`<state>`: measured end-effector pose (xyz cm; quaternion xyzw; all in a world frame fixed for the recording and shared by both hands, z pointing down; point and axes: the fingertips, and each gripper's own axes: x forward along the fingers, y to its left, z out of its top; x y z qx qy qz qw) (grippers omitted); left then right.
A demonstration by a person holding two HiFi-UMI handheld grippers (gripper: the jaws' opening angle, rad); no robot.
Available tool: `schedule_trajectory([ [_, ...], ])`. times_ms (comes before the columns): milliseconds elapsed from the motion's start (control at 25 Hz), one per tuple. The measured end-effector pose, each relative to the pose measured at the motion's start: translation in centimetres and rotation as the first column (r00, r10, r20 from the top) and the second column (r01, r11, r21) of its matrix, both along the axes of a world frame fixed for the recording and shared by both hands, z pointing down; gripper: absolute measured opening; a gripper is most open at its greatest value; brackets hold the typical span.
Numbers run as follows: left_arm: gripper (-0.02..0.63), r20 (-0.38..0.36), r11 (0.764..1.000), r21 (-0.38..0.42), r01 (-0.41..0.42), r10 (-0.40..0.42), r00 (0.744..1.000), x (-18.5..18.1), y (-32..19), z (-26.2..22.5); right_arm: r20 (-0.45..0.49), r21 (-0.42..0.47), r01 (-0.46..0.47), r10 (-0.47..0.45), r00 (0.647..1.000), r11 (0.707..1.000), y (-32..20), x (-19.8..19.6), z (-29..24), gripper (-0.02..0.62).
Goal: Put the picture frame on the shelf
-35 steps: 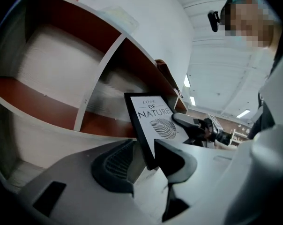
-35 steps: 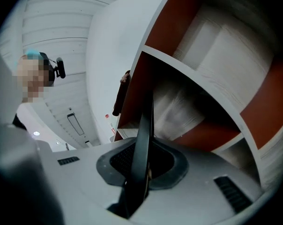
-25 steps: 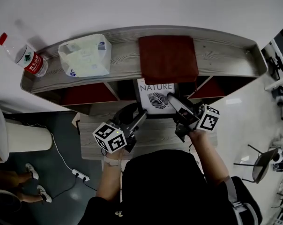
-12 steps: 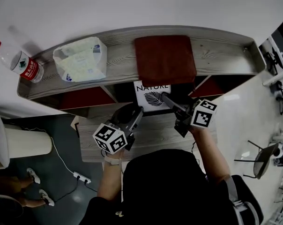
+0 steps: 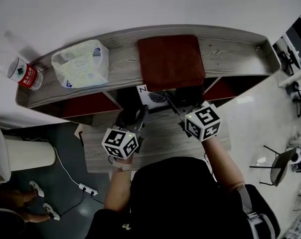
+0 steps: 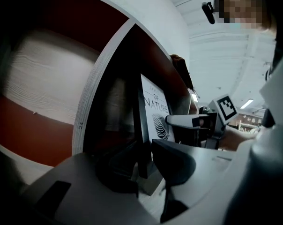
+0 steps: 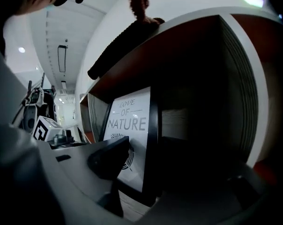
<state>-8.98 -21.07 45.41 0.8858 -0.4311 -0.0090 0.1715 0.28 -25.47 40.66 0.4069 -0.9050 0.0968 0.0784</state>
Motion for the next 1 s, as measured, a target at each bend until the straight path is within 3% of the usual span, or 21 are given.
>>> schedule_trajectory([
  [360, 0.106, 0.092, 0.996, 0.025, 0.088, -0.090, 0.992, -0.2, -2.2, -0.6, 0.003, 0.065, -0.045, 0.045, 0.999, 0.997, -1.7, 0.0, -0.6, 0.195],
  [640, 0.110, 0.166, 0.984, 0.046, 0.171, -0.176, 0.970, -0.2, -3.8, -0.4, -0.005, 0.126, -0.082, 0.083, 0.997, 0.989, -2.8, 0.2, -0.2, 0.195],
  [1000, 0.126, 0.208, 0.972, 0.063, 0.228, -0.236, 0.949, -0.1, -4.3, -0.2, -0.109, 0.114, -0.095, 0.107, 0.988, 0.989, -2.7, 0.5, 2.3, 0.229],
])
